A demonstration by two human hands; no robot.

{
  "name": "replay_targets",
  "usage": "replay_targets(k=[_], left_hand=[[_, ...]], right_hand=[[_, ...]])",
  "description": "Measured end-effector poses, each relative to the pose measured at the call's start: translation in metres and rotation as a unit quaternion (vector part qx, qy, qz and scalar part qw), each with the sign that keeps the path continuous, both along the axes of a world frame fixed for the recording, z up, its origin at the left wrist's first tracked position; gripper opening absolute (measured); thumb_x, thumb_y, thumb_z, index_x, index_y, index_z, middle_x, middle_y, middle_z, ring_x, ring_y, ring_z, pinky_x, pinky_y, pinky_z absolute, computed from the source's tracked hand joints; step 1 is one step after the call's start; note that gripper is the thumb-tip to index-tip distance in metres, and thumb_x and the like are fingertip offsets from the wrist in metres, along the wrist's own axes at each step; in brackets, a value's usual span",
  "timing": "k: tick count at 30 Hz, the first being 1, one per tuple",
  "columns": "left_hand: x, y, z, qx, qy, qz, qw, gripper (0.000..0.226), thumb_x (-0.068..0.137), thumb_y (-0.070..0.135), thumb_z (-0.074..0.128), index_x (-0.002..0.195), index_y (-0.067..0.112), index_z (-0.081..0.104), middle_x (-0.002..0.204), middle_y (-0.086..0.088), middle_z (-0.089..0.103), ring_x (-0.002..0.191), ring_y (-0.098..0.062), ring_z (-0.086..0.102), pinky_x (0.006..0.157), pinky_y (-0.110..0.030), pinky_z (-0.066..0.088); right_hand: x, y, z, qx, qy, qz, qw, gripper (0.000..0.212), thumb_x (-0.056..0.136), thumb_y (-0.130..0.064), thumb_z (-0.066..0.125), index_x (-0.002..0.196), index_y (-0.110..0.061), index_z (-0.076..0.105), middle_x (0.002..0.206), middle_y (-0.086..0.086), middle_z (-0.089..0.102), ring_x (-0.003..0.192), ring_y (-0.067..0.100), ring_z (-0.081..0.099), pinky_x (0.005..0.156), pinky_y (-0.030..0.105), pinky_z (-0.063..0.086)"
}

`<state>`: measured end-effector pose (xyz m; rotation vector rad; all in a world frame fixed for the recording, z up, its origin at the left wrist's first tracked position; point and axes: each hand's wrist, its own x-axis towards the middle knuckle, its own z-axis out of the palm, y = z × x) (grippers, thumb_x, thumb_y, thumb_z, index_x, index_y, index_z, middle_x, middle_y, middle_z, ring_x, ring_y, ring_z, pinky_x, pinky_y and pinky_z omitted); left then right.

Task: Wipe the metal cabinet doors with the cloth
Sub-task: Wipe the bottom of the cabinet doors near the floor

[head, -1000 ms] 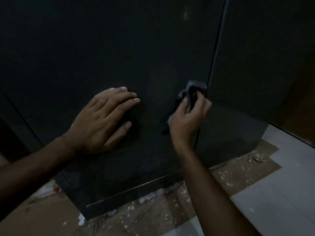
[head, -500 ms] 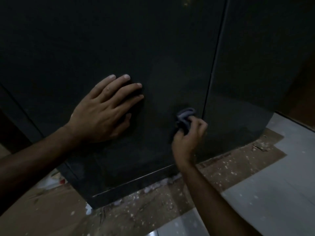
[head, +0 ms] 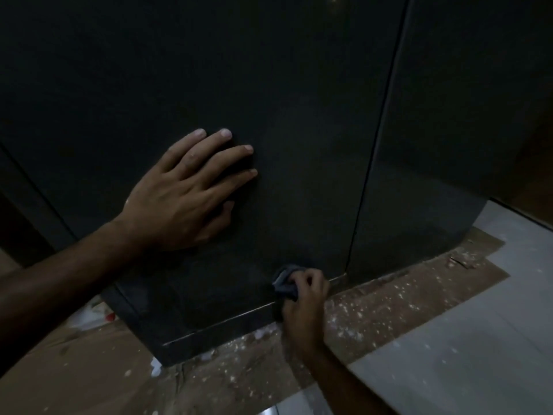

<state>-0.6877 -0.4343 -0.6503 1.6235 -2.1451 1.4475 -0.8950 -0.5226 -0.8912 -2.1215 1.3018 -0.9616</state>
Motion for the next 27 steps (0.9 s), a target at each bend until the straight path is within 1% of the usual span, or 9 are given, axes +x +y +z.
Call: replay_targets(k=[3,5,8,11,14,16,19,24,27], left_hand=[[-0.001,-0.001,0.000,-0.006,0.001,-0.003,1.000,0.056,0.103,0.040,0.054,0.154,0.016,0.052,0.168,-0.014,0.036,0.159,-0.037,0.024,0.130,-0.053,0.018],[-0.002,-0.001,0.000,-0.009,0.001,-0.007,1.000,0.055,0.103,0.040,0.054,0.153,0.016,0.053,0.167,-0.015,0.038,0.158,-0.037,0.023,0.130,-0.052,0.016],[-0.001,-0.001,0.000,-0.013,0.001,-0.014,1.000,0.054,0.104,0.039,0.054,0.152,0.015,0.054,0.165,-0.016,0.039,0.157,-0.037,0.024,0.130,-0.051,0.015],[-0.002,-0.002,-0.001,-0.022,-0.001,-0.017,1.000,0.053,0.103,0.039,0.054,0.151,0.014,0.056,0.164,-0.017,0.041,0.156,-0.038,0.026,0.130,-0.051,0.015],[-0.003,-0.002,-0.001,-0.028,0.000,-0.024,0.999,0.051,0.104,0.039,0.053,0.148,0.014,0.059,0.163,-0.017,0.043,0.156,-0.038,0.027,0.131,-0.049,0.013],[-0.002,-0.002,0.000,-0.020,0.001,-0.020,1.000,0.051,0.105,0.040,0.051,0.149,0.014,0.058,0.163,-0.017,0.043,0.156,-0.038,0.025,0.131,-0.047,0.009],[-0.002,-0.002,0.000,-0.020,-0.002,-0.018,1.000,0.051,0.104,0.040,0.053,0.148,0.015,0.059,0.163,-0.016,0.043,0.156,-0.038,0.024,0.131,-0.047,0.010],[-0.003,-0.002,-0.002,-0.030,-0.004,-0.022,0.999,0.050,0.103,0.038,0.056,0.147,0.015,0.061,0.162,-0.016,0.045,0.155,-0.038,0.027,0.130,-0.048,0.013],[-0.002,-0.001,0.000,-0.029,-0.003,-0.024,0.999,0.049,0.102,0.038,0.058,0.145,0.014,0.062,0.161,-0.017,0.045,0.155,-0.038,0.026,0.130,-0.048,0.012]], right_hand=[[-0.025,-0.016,-0.028,0.080,-0.013,0.062,0.995,0.032,0.086,-0.002,0.070,0.110,-0.021,0.059,0.123,0.001,0.048,0.113,0.019,0.051,0.096,0.031,0.050],[-0.041,-0.059,-0.025,0.132,-0.054,-0.053,0.988,0.025,0.088,0.001,0.067,0.108,-0.012,0.059,0.110,0.009,0.056,0.104,0.028,0.058,0.089,0.036,0.049],[-0.035,-0.088,-0.015,0.184,-0.208,-0.197,0.940,0.029,0.089,0.006,0.066,0.112,-0.009,0.055,0.122,0.014,0.058,0.108,0.025,0.062,0.087,0.028,0.046],[0.002,-0.044,-0.034,0.228,-0.156,-0.137,0.951,0.035,0.089,-0.003,0.070,0.111,-0.024,0.054,0.125,-0.004,0.054,0.112,0.013,0.058,0.093,0.027,0.048],[0.009,-0.017,-0.057,0.236,-0.152,-0.056,0.958,0.035,0.085,0.001,0.071,0.103,-0.024,0.056,0.115,-0.003,0.058,0.108,0.015,0.061,0.099,0.033,0.051],[-0.004,-0.044,-0.050,0.272,-0.160,-0.112,0.942,0.033,0.087,0.003,0.069,0.108,-0.020,0.057,0.113,-0.002,0.059,0.109,0.018,0.060,0.099,0.033,0.049],[-0.021,-0.091,-0.037,0.289,-0.271,-0.233,0.888,0.030,0.088,0.008,0.065,0.115,-0.003,0.057,0.116,0.018,0.063,0.110,0.035,0.062,0.102,0.045,0.051],[0.011,-0.030,-0.048,0.337,-0.205,-0.148,0.907,0.036,0.090,-0.002,0.070,0.120,-0.017,0.057,0.126,0.005,0.060,0.118,0.022,0.060,0.098,0.029,0.046],[-0.014,-0.045,-0.037,0.321,-0.174,-0.144,0.919,0.026,0.096,-0.002,0.063,0.120,-0.010,0.056,0.118,0.006,0.059,0.111,0.023,0.059,0.091,0.027,0.041]])
